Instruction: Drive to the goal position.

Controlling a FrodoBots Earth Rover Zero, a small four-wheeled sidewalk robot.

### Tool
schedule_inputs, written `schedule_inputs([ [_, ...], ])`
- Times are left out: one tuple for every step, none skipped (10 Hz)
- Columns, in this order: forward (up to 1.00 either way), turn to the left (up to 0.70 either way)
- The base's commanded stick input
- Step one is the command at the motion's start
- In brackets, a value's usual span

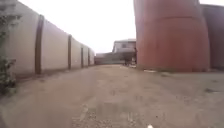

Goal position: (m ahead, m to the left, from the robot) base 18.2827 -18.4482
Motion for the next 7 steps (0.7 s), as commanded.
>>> schedule_inputs([
  [1.00,0.00],
  [1.00,0.00],
  [1.00,0.00],
  [1.00,0.00],
  [1.00,0.00],
  [1.00,0.00],
  [1.00,-0.01],
])
